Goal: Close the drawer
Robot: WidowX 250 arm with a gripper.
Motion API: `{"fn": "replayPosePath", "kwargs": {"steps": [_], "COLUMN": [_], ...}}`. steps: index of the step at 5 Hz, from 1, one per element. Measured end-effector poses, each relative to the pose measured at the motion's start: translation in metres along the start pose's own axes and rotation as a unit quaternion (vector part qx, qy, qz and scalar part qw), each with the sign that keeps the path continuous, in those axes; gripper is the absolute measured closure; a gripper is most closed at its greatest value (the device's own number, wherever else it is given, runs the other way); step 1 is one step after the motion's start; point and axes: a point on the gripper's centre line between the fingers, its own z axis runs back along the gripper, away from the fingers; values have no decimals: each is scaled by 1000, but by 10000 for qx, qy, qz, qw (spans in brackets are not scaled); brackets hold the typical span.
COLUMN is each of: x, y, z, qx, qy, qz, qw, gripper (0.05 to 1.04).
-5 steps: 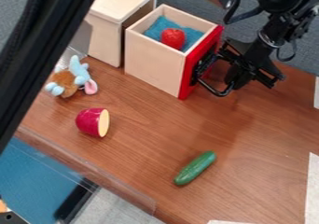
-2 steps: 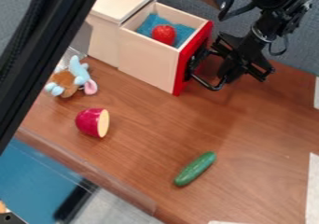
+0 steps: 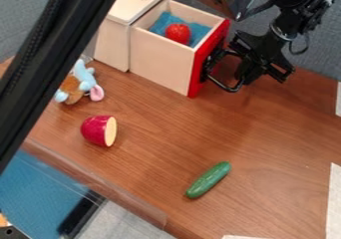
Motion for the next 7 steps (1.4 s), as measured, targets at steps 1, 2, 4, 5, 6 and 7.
{"fn": "replayPosePath", "kwargs": {"steps": [1, 2, 4, 5, 6, 7], "x": [5, 5, -18, -32, -41, -42], "y": [4, 6, 20, 25, 31, 32], "z": [-2, -3, -6, -6, 0, 2], "qx": [-12, -5, 48, 56, -6, -4], "qy": [30, 44, 81, 157, 139, 106], "qz": [67, 66, -103, -165, -145, -134], "qw": [10000, 10000, 9999, 9997, 9998, 9999], "gripper": [972, 973, 973, 973, 973, 973]}}
